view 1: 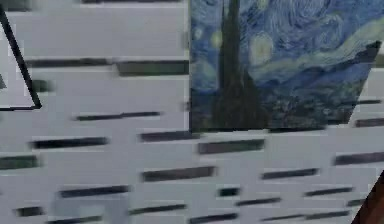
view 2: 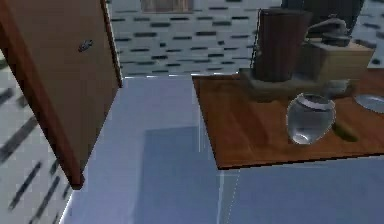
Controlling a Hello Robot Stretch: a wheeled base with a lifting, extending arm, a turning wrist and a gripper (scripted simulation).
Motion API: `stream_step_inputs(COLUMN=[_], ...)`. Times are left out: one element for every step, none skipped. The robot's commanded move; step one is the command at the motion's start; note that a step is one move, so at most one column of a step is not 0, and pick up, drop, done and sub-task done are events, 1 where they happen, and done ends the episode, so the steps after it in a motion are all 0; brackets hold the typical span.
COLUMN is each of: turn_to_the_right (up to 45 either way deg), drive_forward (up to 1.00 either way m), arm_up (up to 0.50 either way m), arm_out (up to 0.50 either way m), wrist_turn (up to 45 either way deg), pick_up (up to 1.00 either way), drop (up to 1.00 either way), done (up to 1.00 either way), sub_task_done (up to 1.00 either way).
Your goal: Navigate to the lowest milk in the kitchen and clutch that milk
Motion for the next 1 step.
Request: stream_step_inputs(turn_to_the_right=[45.0], drive_forward=[0.0], arm_up=[0.0], arm_out=[0.0], wrist_turn=[0.0], pick_up=[0.0], drop=[0.0], done=[0.0], sub_task_done=[0.0])
